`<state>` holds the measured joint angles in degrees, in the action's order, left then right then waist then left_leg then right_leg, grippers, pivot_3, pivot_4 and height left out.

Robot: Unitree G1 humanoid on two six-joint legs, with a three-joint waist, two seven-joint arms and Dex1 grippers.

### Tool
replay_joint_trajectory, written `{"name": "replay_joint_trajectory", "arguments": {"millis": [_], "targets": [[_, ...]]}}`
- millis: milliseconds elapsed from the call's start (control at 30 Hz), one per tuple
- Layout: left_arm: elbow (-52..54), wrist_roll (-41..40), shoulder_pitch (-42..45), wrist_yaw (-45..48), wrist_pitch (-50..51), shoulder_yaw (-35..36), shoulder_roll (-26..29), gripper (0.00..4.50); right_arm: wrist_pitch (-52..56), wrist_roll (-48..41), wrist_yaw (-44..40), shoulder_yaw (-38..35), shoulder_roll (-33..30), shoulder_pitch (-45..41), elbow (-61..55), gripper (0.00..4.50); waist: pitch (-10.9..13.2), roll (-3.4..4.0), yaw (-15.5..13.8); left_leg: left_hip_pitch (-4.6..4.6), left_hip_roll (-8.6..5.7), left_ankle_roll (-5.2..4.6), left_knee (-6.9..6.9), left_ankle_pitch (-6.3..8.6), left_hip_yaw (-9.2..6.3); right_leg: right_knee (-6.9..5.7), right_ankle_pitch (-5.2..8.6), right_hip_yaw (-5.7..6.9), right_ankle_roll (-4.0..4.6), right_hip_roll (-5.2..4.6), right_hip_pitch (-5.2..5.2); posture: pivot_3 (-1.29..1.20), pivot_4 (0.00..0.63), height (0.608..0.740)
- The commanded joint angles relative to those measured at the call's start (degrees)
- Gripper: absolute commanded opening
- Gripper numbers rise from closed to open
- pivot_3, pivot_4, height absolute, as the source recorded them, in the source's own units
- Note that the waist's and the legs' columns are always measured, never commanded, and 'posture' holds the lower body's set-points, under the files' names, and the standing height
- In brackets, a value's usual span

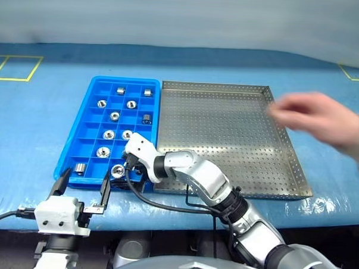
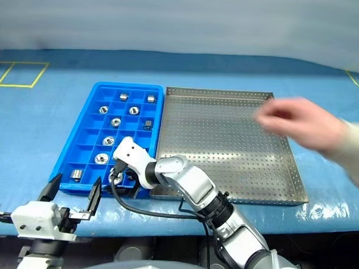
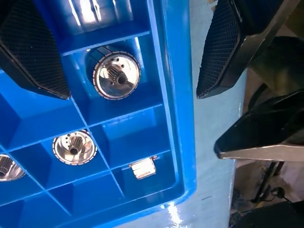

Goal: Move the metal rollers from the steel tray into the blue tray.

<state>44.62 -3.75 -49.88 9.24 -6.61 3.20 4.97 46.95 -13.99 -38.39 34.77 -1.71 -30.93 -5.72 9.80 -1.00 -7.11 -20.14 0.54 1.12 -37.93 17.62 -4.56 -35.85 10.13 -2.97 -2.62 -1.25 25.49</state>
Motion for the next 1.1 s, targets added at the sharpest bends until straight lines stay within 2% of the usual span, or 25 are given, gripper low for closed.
{"name": "replay_joint_trajectory", "arguments": {"millis": [33, 1100], "targets": [[0.0, -0.9, 0.8, 0.5, 0.0, 0.6, 0.7, 4.50, -0.4, -1.3, -1.3, -0.6, 0.0, -0.2, -3.1, 4.48, 0.0, 0.03, 0.1, 0.00, 0.00, 0.00, 0.00, 0.00, 0.00, -0.01, 0.00, 0.00, 0.00, 0.00, 0.00, 0.38, 0.150, 0.740], [-2.2, -1.8, 2.7, 2.2, -0.9, 0.9, 1.9, 4.50, -0.7, -0.8, -0.5, -0.4, -0.1, 0.1, -2.7, 4.48, 0.0, 0.03, 1.4, 0.00, 0.01, 0.01, 0.00, 0.00, -0.08, -0.03, 0.02, 0.07, 0.03, -0.01, -0.02, 0.36, 0.150, 0.740]]}}
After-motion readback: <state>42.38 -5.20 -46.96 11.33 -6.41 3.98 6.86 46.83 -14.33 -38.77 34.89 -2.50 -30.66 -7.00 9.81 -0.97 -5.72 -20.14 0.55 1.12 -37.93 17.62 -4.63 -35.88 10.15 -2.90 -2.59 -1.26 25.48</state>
